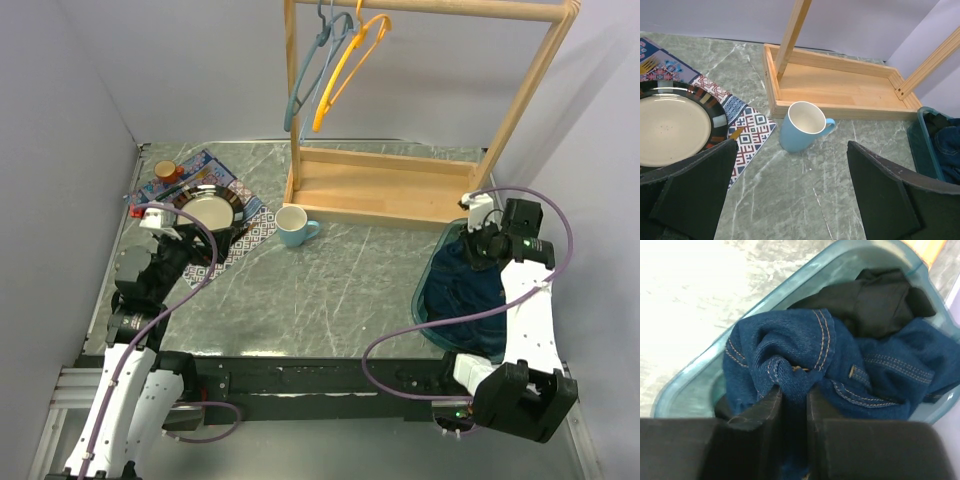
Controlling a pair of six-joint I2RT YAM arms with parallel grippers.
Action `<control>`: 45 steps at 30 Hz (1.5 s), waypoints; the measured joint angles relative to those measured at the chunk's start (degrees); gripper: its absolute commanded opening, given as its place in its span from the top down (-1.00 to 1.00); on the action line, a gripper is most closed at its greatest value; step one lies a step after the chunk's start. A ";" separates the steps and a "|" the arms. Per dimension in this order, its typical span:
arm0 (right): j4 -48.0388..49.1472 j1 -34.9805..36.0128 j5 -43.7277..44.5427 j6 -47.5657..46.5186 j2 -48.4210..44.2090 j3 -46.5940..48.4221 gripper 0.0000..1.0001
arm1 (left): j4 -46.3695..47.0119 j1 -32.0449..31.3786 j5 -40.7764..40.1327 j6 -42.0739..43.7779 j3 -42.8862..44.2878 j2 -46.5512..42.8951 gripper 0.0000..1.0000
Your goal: Place the skirt on the hanger
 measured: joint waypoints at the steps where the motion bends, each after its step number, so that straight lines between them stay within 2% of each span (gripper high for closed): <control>1: -0.55 0.00 -0.20 -0.37 0.00 0.44 1.00 | 0.00 0.00 0.02 0.00 0.00 -0.02 -0.94; 4: -4.31 0.00 -1.20 0.35 -0.37 4.59 1.00 | 0.02 0.00 0.26 0.00 0.00 -0.15 -0.94; 7: -8.46 0.00 -2.36 1.31 -1.49 13.27 1.00 | 0.00 0.00 0.52 0.00 0.02 -0.09 -0.94; 11: -13.20 0.02 -6.38 3.37 -1.31 33.94 1.00 | 0.00 0.00 1.33 -0.02 0.02 -0.09 -0.94; 15: -14.53 1.31 -14.12 7.23 1.49 56.41 1.00 | 0.00 0.00 1.62 -0.02 0.02 -0.02 -0.93; 17: -14.47 3.91 -18.34 10.19 2.51 64.57 1.00 | 0.00 -0.11 1.55 0.00 0.02 -0.09 -0.93; 20: -12.00 8.28 -24.26 15.67 2.56 67.93 1.00 | 0.02 -0.11 1.25 0.02 0.02 -0.50 -0.93; 23: -8.11 12.13 -30.80 21.64 2.58 64.24 1.00 | 0.02 -0.11 0.74 0.04 0.02 -0.87 -0.93; 27: -2.95 20.68 -35.39 26.27 3.54 51.28 1.00 | 0.02 -0.11 0.26 0.04 0.02 -1.11 -0.94; 31: 0.00 30.95 -33.81 25.70 4.68 36.20 0.96 | 0.00 -0.17 -0.13 0.04 0.00 -1.11 -0.94; 33: 1.36 36.17 -30.14 23.50 6.38 27.36 0.88 | 0.00 -0.24 -0.15 0.04 0.00 -1.11 -0.94; 34: 1.42 38.34 -29.22 22.91 6.82 25.57 0.81 | 0.00 -0.28 -0.15 0.04 0.02 -1.09 -0.94; 35: 1.99 41.07 -27.74 21.46 7.30 22.69 0.55 | 0.00 -0.39 -0.15 0.04 0.00 -1.07 -0.94; 37: 2.67 45.22 -24.63 17.77 7.72 18.32 0.38 | 0.00 -0.55 -0.15 0.04 0.02 -1.05 -0.94; 38: 2.60 47.36 -23.45 15.85 7.98 16.68 0.21 | 0.00 -0.66 -0.15 0.04 0.00 -1.03 -0.94; 40: 2.56 51.95 -21.24 11.43 8.74 13.53 0.08 | 0.00 -0.87 -0.15 0.02 0.00 -1.03 -0.94; 41: 2.43 53.42 -20.35 10.03 9.33 12.44 -0.10 | 0.00 -1.09 -0.15 0.00 0.02 -1.01 -0.93; 44: 1.97 56.48 -18.60 5.92 10.71 8.50 -0.42 | -0.09 -1.97 -0.02 -0.61 0.00 -0.31 -0.94; 45: 1.75 56.48 -17.73 4.98 10.75 7.50 -0.46 | -0.15 -2.25 0.20 -1.29 0.02 0.15 -0.94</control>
